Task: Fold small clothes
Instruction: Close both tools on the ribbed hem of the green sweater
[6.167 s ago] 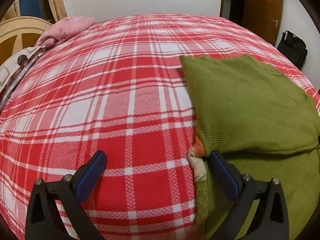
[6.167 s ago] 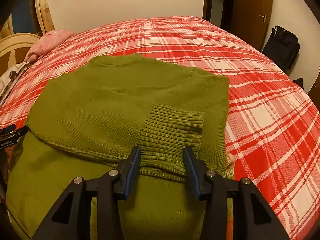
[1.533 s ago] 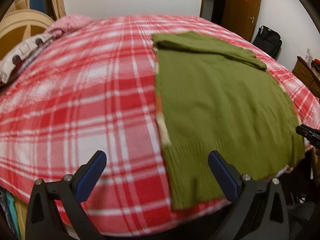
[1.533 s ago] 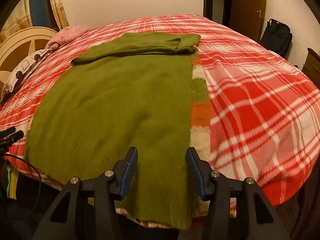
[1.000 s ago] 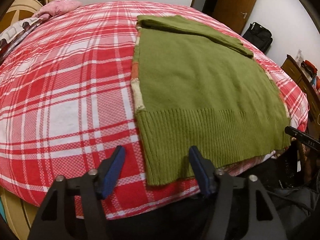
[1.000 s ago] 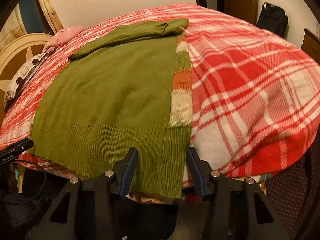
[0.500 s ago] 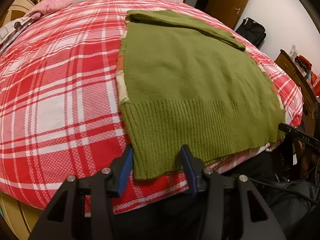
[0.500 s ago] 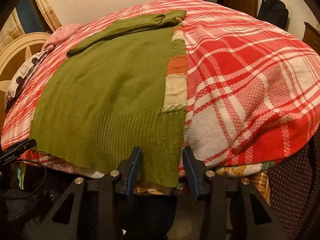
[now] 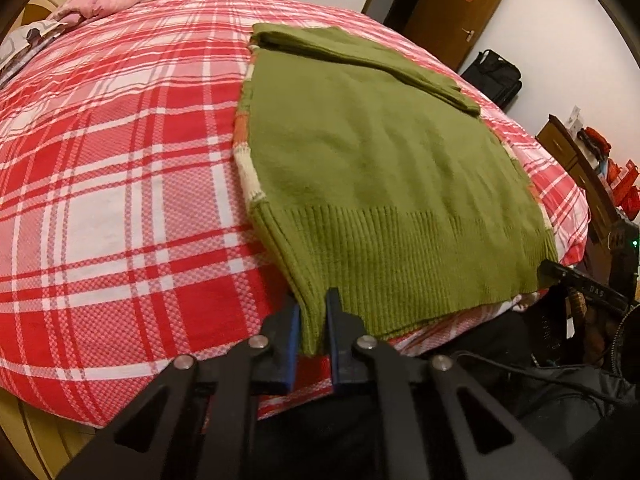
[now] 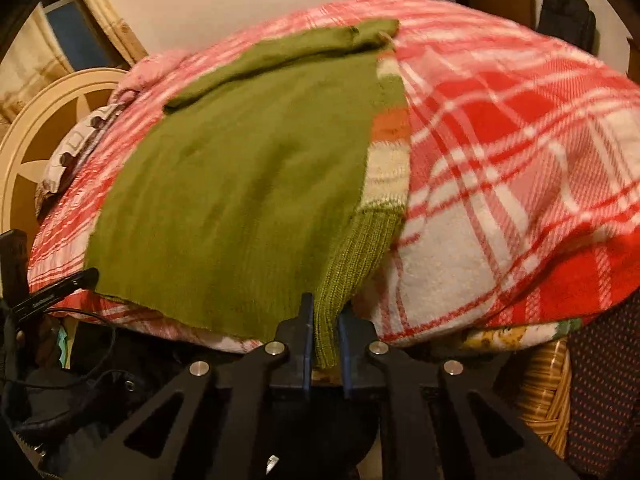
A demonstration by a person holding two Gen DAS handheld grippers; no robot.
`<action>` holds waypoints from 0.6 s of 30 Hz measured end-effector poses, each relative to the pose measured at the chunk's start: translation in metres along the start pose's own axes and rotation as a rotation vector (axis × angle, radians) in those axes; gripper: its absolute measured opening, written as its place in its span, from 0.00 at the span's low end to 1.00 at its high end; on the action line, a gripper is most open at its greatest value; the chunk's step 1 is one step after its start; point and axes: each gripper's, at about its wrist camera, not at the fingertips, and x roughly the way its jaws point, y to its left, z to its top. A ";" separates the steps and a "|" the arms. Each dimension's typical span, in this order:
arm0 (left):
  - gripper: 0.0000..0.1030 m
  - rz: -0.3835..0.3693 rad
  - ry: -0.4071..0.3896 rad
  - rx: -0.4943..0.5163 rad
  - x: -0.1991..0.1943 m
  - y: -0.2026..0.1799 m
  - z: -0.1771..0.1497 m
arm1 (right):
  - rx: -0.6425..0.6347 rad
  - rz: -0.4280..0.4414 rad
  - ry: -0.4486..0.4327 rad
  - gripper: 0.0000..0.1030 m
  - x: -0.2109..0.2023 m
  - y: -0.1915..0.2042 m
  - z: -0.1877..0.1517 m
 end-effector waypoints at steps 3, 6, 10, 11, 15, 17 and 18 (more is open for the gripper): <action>0.12 -0.011 -0.007 -0.008 -0.001 0.002 0.001 | -0.022 0.006 -0.026 0.10 -0.007 0.004 0.000; 0.11 -0.026 -0.005 -0.022 -0.002 0.005 0.000 | -0.009 0.005 -0.003 0.09 -0.001 -0.001 -0.002; 0.10 -0.072 -0.098 -0.023 -0.022 0.006 0.006 | 0.023 0.082 -0.075 0.09 -0.019 -0.007 0.005; 0.10 -0.086 -0.128 -0.026 -0.029 0.007 0.008 | 0.028 0.096 -0.095 0.09 -0.024 -0.009 0.006; 0.10 -0.111 -0.175 -0.007 -0.037 0.005 0.011 | 0.054 0.151 -0.143 0.09 -0.033 -0.016 0.007; 0.10 -0.120 -0.172 -0.007 -0.034 0.005 0.011 | 0.060 0.162 -0.139 0.09 -0.032 -0.016 0.008; 0.10 -0.118 -0.169 -0.007 -0.032 0.005 0.011 | 0.059 0.156 -0.133 0.09 -0.030 -0.017 0.007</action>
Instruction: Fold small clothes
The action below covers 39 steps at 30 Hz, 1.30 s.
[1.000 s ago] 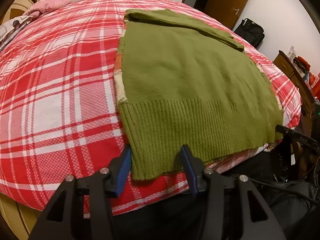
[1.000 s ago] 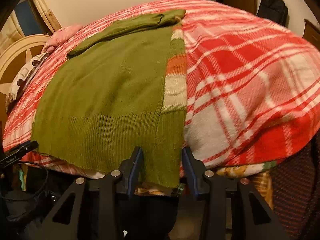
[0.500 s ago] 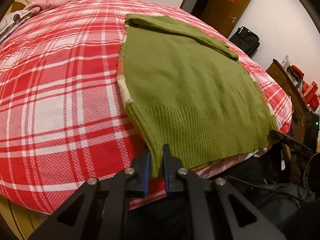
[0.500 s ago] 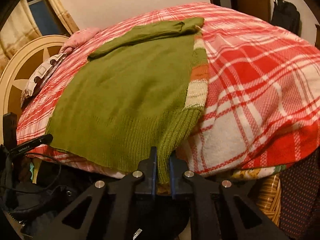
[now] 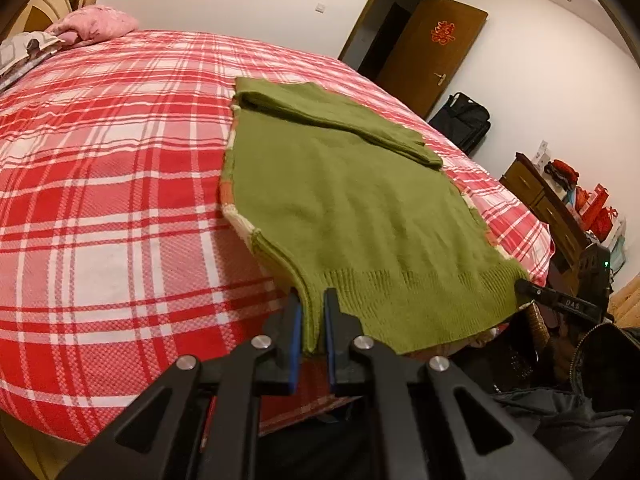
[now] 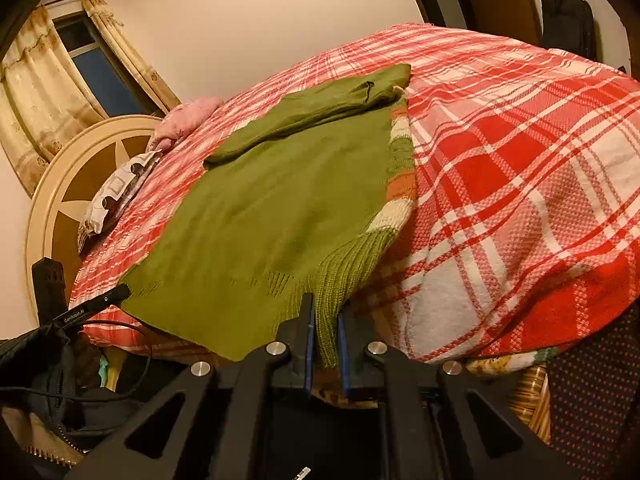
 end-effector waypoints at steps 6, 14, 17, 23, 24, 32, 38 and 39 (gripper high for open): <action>0.09 -0.020 -0.052 0.015 -0.005 -0.003 0.015 | 0.040 0.052 -0.041 0.09 -0.009 -0.003 0.009; 0.09 -0.052 -0.129 0.034 0.002 -0.007 0.061 | 0.027 0.073 -0.137 0.09 -0.016 0.005 0.048; 0.09 -0.054 -0.155 0.014 0.009 -0.001 0.081 | 0.051 0.081 -0.159 0.09 -0.012 0.002 0.065; 0.09 -0.077 -0.190 -0.020 0.016 0.008 0.118 | 0.049 0.072 -0.202 0.09 -0.009 0.003 0.101; 0.09 -0.080 -0.195 -0.024 0.017 0.009 0.126 | 0.053 0.077 -0.207 0.09 -0.008 0.002 0.108; 0.09 -0.091 -0.219 -0.032 0.035 0.011 0.168 | 0.076 0.083 -0.243 0.08 0.011 0.001 0.164; 0.09 -0.085 -0.226 -0.020 0.048 0.009 0.193 | 0.066 0.074 -0.250 0.08 0.025 0.001 0.191; 0.09 -0.082 -0.229 -0.020 0.050 0.009 0.199 | 0.066 0.074 -0.250 0.08 0.027 0.000 0.195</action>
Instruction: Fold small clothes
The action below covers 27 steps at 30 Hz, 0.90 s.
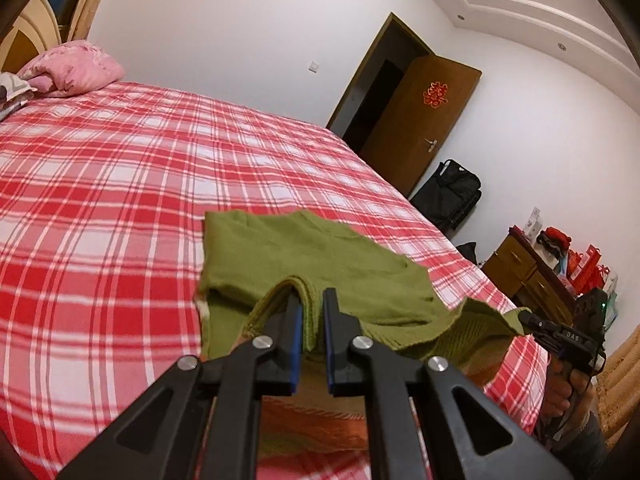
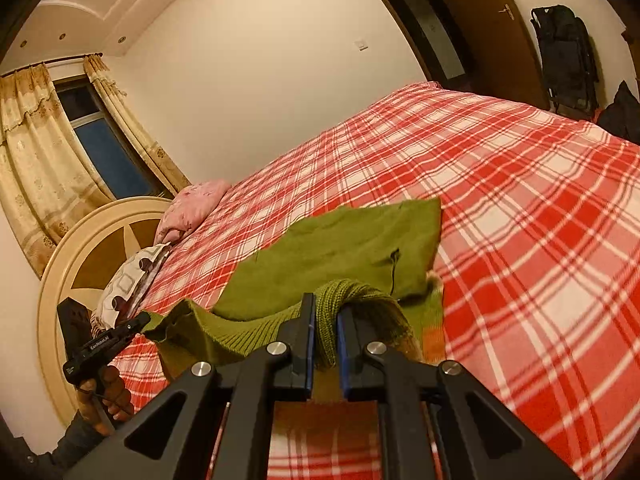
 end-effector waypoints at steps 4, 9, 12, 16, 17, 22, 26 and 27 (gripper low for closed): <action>0.09 0.015 -0.007 0.009 0.017 0.000 0.020 | -0.009 -0.011 -0.004 0.08 0.015 -0.002 0.019; 0.09 0.036 -0.010 0.025 0.044 0.001 0.047 | -0.016 -0.023 -0.014 0.08 0.038 -0.003 0.049; 0.09 0.051 -0.002 0.029 0.066 0.006 0.062 | -0.017 -0.033 -0.015 0.08 0.056 -0.007 0.069; 0.09 0.077 0.027 0.028 0.102 0.017 0.079 | 0.007 -0.052 0.000 0.08 0.088 -0.020 0.092; 0.09 0.081 0.034 0.028 0.109 0.020 0.081 | 0.008 -0.060 0.007 0.08 0.097 -0.022 0.096; 0.09 0.105 0.077 -0.006 0.151 0.042 0.086 | 0.017 -0.102 0.051 0.08 0.150 -0.041 0.115; 0.09 0.136 0.119 -0.018 0.185 0.058 0.085 | 0.014 -0.145 0.091 0.08 0.194 -0.056 0.120; 0.09 0.140 0.130 -0.026 0.193 0.062 0.084 | 0.020 -0.160 0.099 0.08 0.204 -0.061 0.122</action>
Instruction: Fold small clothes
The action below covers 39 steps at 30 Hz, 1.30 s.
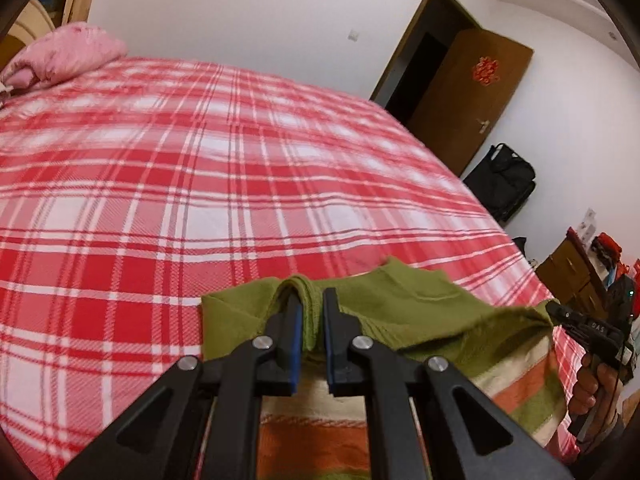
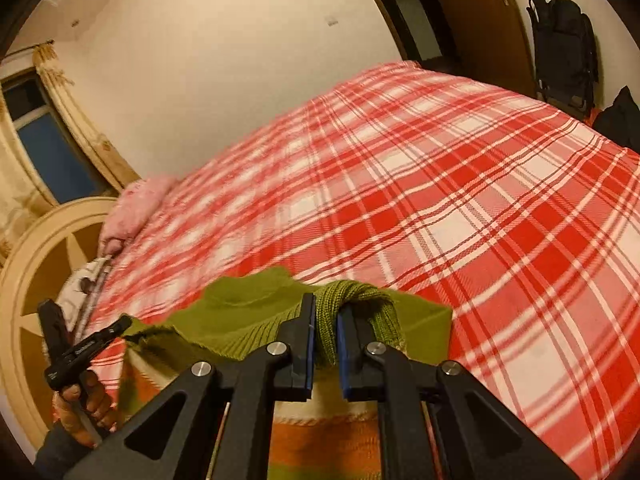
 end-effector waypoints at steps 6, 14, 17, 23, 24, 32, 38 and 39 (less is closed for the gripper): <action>0.13 0.017 0.024 -0.003 0.020 0.004 0.001 | 0.021 -0.045 0.081 0.09 0.053 -0.017 0.003; 0.63 0.050 -0.078 0.083 -0.029 -0.006 -0.010 | -0.050 -0.140 0.040 0.59 0.045 -0.013 0.004; 0.67 0.104 -0.062 0.148 -0.032 -0.014 -0.024 | -0.097 -0.159 0.002 0.59 0.027 -0.004 0.002; 0.67 0.263 0.029 0.246 -0.007 -0.021 -0.051 | -0.233 0.003 0.143 0.59 0.031 0.059 -0.026; 0.67 0.308 0.065 0.240 0.002 -0.017 -0.056 | -0.265 0.013 0.171 0.59 0.036 0.070 -0.033; 0.70 0.237 0.060 0.142 0.000 0.006 -0.062 | -0.362 -0.215 0.300 0.58 0.126 0.113 -0.062; 0.82 0.212 0.009 0.049 -0.021 0.018 -0.065 | -0.296 -0.308 0.278 0.59 0.140 0.111 -0.033; 0.85 0.214 0.008 0.037 -0.023 0.021 -0.068 | -0.308 -0.324 0.250 0.59 0.131 0.117 -0.033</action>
